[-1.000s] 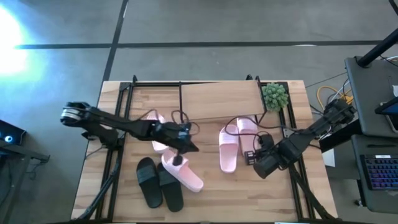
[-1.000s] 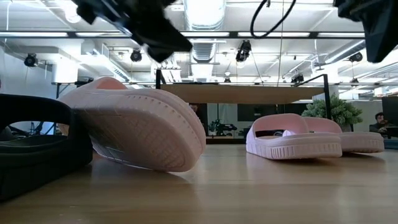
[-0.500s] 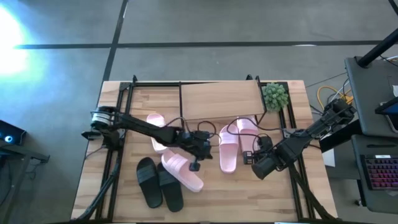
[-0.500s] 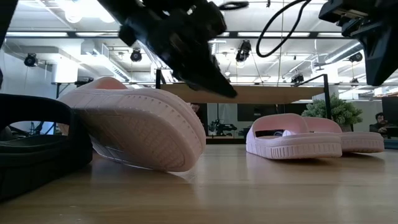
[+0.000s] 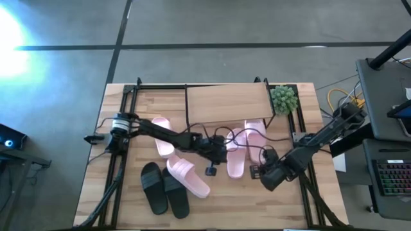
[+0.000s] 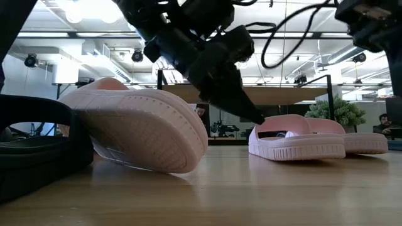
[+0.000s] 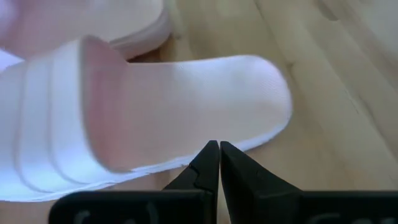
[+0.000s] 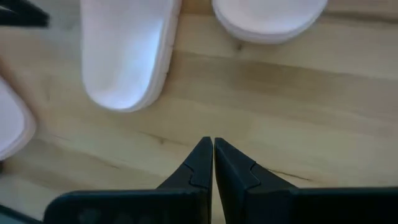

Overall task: Pick and place slides into the shelf
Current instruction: Put the pink slipper under the shelf

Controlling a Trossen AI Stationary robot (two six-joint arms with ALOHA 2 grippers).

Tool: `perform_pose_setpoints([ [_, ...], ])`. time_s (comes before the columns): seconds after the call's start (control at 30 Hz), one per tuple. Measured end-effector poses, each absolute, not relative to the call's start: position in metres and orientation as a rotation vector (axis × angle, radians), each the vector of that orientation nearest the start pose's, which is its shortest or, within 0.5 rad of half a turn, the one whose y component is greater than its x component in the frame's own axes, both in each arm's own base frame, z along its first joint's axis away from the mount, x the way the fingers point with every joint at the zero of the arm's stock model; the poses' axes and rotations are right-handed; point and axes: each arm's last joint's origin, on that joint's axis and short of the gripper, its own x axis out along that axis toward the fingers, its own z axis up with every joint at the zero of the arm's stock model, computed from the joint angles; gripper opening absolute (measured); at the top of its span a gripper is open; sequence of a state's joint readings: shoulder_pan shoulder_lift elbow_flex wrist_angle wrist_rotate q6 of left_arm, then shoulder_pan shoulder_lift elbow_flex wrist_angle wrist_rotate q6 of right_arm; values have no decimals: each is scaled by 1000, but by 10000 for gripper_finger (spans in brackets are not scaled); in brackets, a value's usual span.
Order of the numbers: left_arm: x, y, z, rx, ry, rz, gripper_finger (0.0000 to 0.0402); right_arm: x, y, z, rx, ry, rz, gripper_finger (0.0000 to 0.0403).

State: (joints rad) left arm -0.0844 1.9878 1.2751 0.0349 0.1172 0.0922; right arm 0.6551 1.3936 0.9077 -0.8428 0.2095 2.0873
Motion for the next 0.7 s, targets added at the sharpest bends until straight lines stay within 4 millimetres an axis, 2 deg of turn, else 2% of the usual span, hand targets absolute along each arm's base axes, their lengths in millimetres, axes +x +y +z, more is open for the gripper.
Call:
perform_pose_setpoints([
  [0.13,414,-32,174,65,730,-204,0,204,150,194,1264,987,-840,8],
  [0.33,390,-32,186,85,854,-184,0,224,165,170,1308,960,-738,8],
  [0.6,355,-29,206,117,865,-111,0,253,183,145,1333,907,-642,8],
  [0.7,342,-27,214,132,841,-74,0,261,186,140,1313,887,-671,8],
])
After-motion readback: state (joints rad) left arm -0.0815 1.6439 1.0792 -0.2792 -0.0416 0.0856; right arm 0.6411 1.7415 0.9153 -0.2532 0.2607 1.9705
